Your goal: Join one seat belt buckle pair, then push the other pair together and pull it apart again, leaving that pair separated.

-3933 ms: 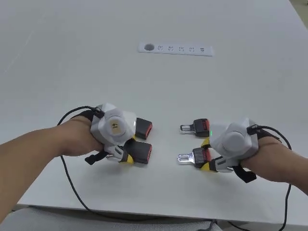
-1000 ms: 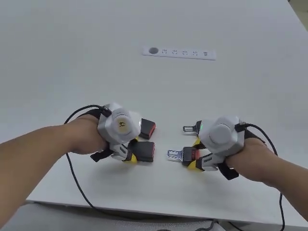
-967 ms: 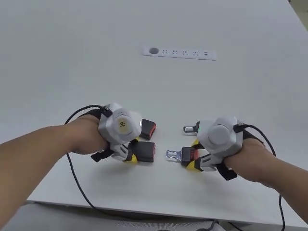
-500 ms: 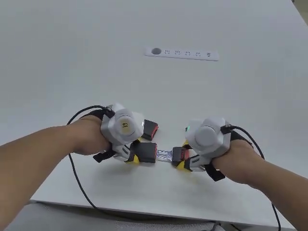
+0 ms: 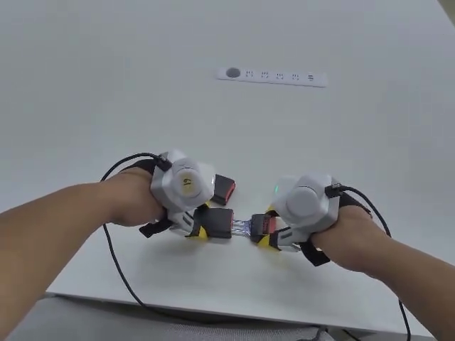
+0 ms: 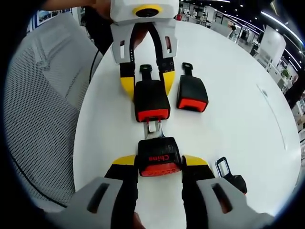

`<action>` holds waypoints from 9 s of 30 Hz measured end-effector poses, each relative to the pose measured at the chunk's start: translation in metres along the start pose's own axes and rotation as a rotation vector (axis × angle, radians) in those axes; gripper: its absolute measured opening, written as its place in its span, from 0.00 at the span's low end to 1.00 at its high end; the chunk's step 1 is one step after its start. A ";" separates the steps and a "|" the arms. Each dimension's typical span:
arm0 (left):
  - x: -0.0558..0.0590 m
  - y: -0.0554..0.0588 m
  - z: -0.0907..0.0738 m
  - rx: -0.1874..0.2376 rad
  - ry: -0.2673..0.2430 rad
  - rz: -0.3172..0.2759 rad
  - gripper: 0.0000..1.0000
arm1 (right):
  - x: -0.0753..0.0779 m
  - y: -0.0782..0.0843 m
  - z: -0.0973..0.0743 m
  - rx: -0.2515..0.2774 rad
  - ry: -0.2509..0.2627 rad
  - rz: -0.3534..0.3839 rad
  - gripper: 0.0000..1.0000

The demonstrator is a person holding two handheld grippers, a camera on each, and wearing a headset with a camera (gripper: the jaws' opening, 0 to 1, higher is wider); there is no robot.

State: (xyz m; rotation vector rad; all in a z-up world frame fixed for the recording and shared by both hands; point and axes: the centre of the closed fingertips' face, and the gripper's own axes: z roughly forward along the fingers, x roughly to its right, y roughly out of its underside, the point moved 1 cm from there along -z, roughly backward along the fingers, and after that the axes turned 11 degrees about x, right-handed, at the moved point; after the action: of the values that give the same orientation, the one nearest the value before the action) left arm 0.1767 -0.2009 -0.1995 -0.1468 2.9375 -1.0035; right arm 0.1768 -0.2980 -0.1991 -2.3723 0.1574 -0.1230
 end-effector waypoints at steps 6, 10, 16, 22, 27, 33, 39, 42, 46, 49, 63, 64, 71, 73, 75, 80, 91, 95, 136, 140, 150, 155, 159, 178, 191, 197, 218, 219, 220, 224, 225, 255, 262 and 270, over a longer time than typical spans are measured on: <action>-0.001 0.001 0.000 0.010 0.001 0.001 0.33 | 0.002 -0.004 0.006 0.021 -0.002 -0.008 0.34; 0.000 0.000 -0.001 0.018 0.001 0.006 0.33 | 0.000 -0.005 0.007 0.027 -0.004 -0.012 0.34; 0.001 -0.002 -0.001 0.022 0.014 0.029 0.33 | 0.001 -0.005 0.007 0.043 -0.017 -0.011 0.34; 0.003 -0.004 -0.001 0.019 0.017 0.030 0.33 | 0.000 -0.006 0.007 0.048 -0.019 -0.021 0.33; 0.003 -0.004 -0.001 0.020 0.019 0.036 0.33 | -0.003 -0.008 0.010 0.066 0.003 0.004 0.32; 0.002 -0.003 -0.001 0.019 0.024 0.045 0.33 | -0.004 -0.010 0.011 0.077 -0.001 -0.005 0.31; 0.005 -0.006 -0.003 0.029 0.026 0.045 0.32 | -0.004 -0.013 0.014 0.074 -0.008 -0.021 0.31; 0.005 -0.007 -0.003 0.034 0.026 0.044 0.32 | -0.005 -0.015 0.013 0.072 -0.010 -0.024 0.31; 0.007 -0.009 -0.004 0.036 0.025 0.044 0.32 | -0.006 -0.020 0.017 0.083 -0.012 -0.017 0.31; 0.007 -0.009 -0.004 0.031 0.022 0.043 0.32 | -0.005 -0.023 0.022 0.066 -0.013 -0.041 0.31; 0.002 -0.006 -0.010 0.031 0.022 0.049 0.33 | -0.009 -0.027 0.023 0.066 -0.033 -0.044 0.30; 0.002 -0.006 -0.010 0.031 0.023 0.049 0.33 | -0.009 -0.028 0.023 0.066 -0.033 -0.044 0.30; 0.002 -0.006 -0.011 0.056 0.018 0.035 0.33 | -0.005 -0.026 0.023 0.063 -0.034 -0.046 0.30; 0.003 -0.006 -0.010 0.076 0.009 0.027 0.33 | -0.005 -0.025 0.023 0.051 -0.038 -0.066 0.30; 0.005 -0.006 -0.011 0.095 -0.003 0.021 0.33 | -0.003 -0.023 0.023 0.050 -0.041 -0.069 0.30; 0.002 -0.003 -0.008 0.119 -0.006 0.014 0.32 | -0.002 -0.021 0.022 0.041 -0.048 -0.065 0.30; 0.001 -0.001 -0.005 0.109 -0.007 0.045 0.32 | -0.004 -0.019 0.021 0.045 -0.048 -0.023 0.31; 0.001 -0.001 -0.004 0.101 0.002 0.049 0.32 | -0.004 -0.020 0.021 0.041 -0.054 -0.030 0.31; 0.003 -0.001 -0.004 0.057 -0.006 0.027 0.34 | -0.006 -0.020 0.021 0.039 -0.013 -0.036 0.33; 0.001 0.000 -0.002 0.040 -0.017 0.026 0.34 | -0.006 -0.019 0.021 0.034 -0.018 -0.039 0.33; 0.006 0.003 -0.006 0.008 -0.031 0.029 0.41 | -0.009 -0.024 0.011 0.025 0.017 -0.047 0.34; 0.004 -0.004 -0.014 0.030 -0.049 0.042 0.42 | -0.009 -0.028 0.002 0.046 0.026 -0.039 0.35; -0.003 -0.019 -0.022 0.062 -0.076 0.052 0.43 | -0.006 -0.033 -0.008 0.074 0.034 -0.025 0.34; -0.027 -0.035 -0.032 0.141 -0.099 0.004 0.45 | 0.033 -0.024 -0.036 0.078 0.075 -0.032 0.30; -0.067 -0.032 -0.037 0.108 -0.156 0.045 0.43 | 0.076 0.016 -0.062 0.002 0.120 -0.047 0.30; -0.078 -0.022 -0.033 0.088 -0.141 0.057 0.40 | 0.091 0.030 -0.069 -0.027 0.134 -0.051 0.31; -0.073 -0.010 -0.017 0.023 -0.088 0.085 0.35 | 0.101 0.043 -0.048 -0.096 0.055 -0.130 0.31; -0.074 -0.010 -0.017 0.020 -0.089 0.086 0.34 | 0.101 0.043 -0.048 -0.096 0.051 -0.132 0.31; -0.074 -0.009 -0.016 0.019 -0.091 0.089 0.34 | 0.100 0.042 -0.048 -0.097 0.048 -0.132 0.31; -0.077 -0.006 -0.013 0.016 -0.093 0.084 0.34 | 0.100 0.041 -0.048 -0.095 0.039 -0.133 0.31; -0.077 -0.006 -0.013 0.011 -0.093 0.084 0.34 | 0.100 0.041 -0.048 -0.095 0.037 -0.134 0.31; -0.083 0.004 -0.008 0.000 -0.125 0.042 0.32 | 0.103 0.048 -0.041 -0.112 0.017 -0.123 0.32; -0.085 0.005 -0.009 -0.004 -0.122 0.048 0.32 | 0.107 0.049 -0.040 -0.130 0.000 -0.136 0.32; -0.084 0.004 -0.008 -0.009 -0.115 0.050 0.32 | 0.107 0.048 -0.040 -0.142 -0.014 -0.145 0.32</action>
State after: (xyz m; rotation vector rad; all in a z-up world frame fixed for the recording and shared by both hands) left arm 0.2591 -0.1843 -0.1957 -0.1256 2.8283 -0.9419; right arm 0.2737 -0.3758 -0.1990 -2.5251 -0.0139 -0.1699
